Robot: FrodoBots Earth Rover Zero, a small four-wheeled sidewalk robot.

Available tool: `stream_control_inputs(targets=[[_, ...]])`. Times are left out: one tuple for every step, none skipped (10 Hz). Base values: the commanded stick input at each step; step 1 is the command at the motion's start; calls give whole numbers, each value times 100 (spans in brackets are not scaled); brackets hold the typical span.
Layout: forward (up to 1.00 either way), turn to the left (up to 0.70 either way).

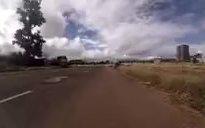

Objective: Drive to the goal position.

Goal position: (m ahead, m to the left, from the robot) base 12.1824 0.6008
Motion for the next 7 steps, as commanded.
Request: stream_control_inputs(targets=[[70,-9],[70,-20],[70,-31],[70,-23],[70,-6],[70,0],[70,0]])
